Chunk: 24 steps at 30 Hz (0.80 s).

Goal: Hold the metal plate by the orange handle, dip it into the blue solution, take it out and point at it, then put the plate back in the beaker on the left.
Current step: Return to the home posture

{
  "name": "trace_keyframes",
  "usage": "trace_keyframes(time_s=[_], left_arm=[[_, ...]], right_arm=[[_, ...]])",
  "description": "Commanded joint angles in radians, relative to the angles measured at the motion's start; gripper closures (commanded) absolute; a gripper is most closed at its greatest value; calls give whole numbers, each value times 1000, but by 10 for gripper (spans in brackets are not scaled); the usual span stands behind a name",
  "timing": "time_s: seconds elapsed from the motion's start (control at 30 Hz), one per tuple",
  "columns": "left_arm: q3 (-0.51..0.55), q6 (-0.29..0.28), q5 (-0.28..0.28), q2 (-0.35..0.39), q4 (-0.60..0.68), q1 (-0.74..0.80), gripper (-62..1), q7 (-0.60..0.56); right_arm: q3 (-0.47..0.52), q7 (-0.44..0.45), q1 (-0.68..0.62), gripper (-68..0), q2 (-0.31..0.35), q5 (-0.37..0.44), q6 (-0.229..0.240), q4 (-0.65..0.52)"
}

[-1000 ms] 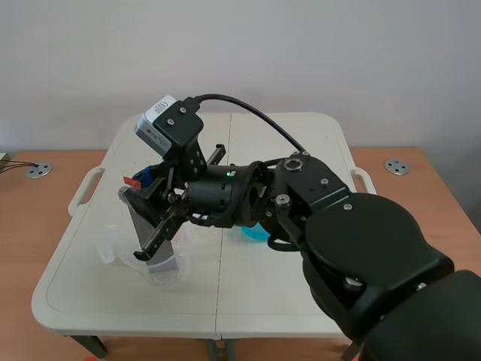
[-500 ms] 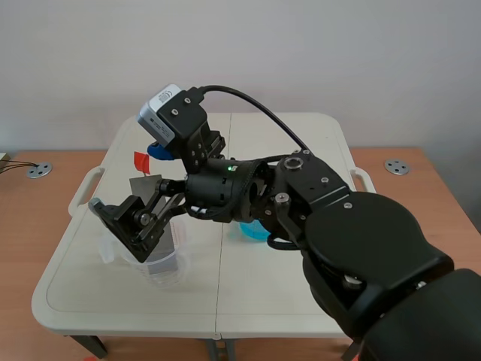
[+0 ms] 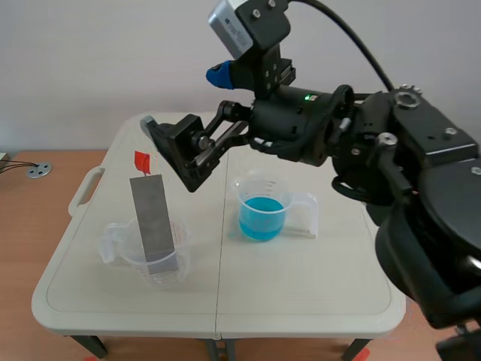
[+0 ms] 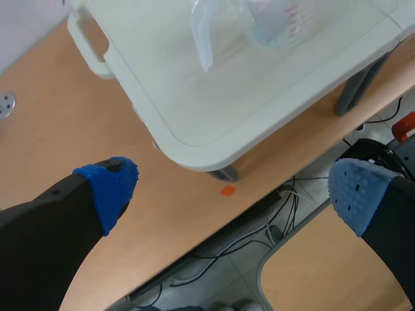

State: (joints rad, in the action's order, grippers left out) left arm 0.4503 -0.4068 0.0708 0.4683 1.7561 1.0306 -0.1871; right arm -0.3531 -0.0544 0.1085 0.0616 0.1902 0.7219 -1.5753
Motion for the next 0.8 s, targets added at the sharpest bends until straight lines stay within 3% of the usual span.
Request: trace_keyframes(time_s=[0.0,0.17,0.4,0.77], left_arm=[[1,1,4,-2,18,-33,-623,-35],[1,-8,13,-2,18,-149,-623,-50],[-4,-74,13,-2,19,-291,-623,-19],[-62,-86,15,-2,19,-441,-623,-23]], right_arm=[[10,-3,-43,-665,32,33,2,-48],[95,-50,-175,-664,104,109,4,-186],[232,-52,-351,-664,181,180,24,-311],[333,6,-518,-663,324,280,24,-339]])
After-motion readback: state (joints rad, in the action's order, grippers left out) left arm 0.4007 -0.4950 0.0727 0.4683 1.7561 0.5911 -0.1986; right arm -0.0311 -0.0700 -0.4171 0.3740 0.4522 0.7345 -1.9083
